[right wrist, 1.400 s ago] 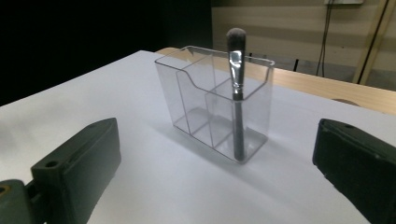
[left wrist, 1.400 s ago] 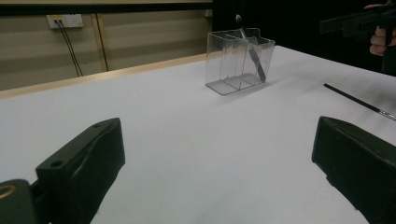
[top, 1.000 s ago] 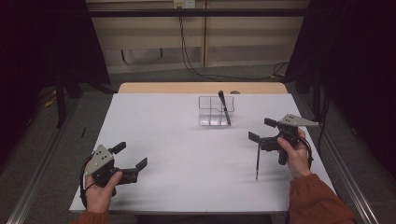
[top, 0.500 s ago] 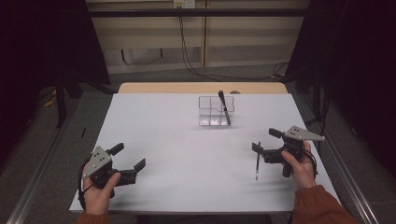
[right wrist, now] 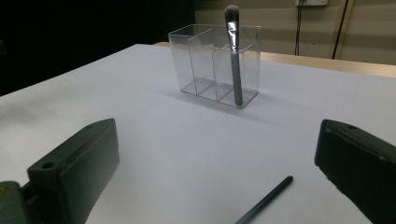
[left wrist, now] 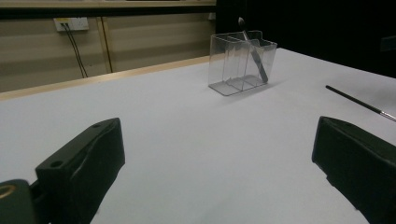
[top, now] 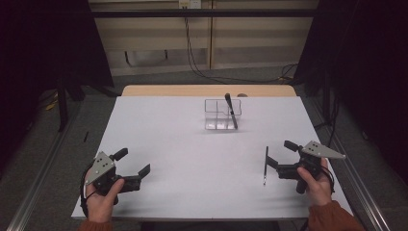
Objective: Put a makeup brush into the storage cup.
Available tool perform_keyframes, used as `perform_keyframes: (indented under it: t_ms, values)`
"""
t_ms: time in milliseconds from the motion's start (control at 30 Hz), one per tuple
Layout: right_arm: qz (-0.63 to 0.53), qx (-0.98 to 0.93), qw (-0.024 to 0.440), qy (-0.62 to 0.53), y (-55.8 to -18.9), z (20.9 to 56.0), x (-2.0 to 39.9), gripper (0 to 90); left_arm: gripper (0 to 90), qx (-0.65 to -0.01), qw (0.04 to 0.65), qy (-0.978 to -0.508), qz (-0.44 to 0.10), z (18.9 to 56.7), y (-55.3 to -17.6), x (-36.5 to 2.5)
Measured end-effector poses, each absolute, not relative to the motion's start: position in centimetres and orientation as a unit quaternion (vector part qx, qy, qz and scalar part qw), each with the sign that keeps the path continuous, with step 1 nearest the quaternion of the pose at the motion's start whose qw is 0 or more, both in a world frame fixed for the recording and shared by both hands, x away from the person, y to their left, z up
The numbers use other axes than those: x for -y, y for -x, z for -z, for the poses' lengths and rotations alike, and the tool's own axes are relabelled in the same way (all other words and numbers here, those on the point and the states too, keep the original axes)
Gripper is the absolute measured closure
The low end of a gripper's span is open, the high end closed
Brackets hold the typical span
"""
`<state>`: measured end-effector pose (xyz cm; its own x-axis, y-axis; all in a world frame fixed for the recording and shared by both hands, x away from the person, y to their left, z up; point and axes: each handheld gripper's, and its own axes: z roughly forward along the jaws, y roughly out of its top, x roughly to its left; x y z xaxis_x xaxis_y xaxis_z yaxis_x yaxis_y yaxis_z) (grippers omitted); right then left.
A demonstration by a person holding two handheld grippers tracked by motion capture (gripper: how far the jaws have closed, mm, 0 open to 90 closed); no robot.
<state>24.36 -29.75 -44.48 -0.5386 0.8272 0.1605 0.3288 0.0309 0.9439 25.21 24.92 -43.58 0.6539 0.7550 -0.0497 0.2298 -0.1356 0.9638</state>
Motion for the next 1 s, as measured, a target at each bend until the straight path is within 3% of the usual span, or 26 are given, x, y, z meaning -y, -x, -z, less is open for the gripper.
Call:
perform_keyframes:
  t_ms: [367,1000]
  values:
    - [-0.550,-0.682,0.233,-0.423,-22.0,45.2,30.1,0.0,2.6,-0.345,0.561,-0.715,-0.234,43.5,-24.9,-25.1]
    - [-0.551,-0.676,0.236,-0.429,-23.0,45.0,30.0,0.0,2.6,-0.346,0.558,-0.718,-0.230,43.8,-25.7,-25.0]
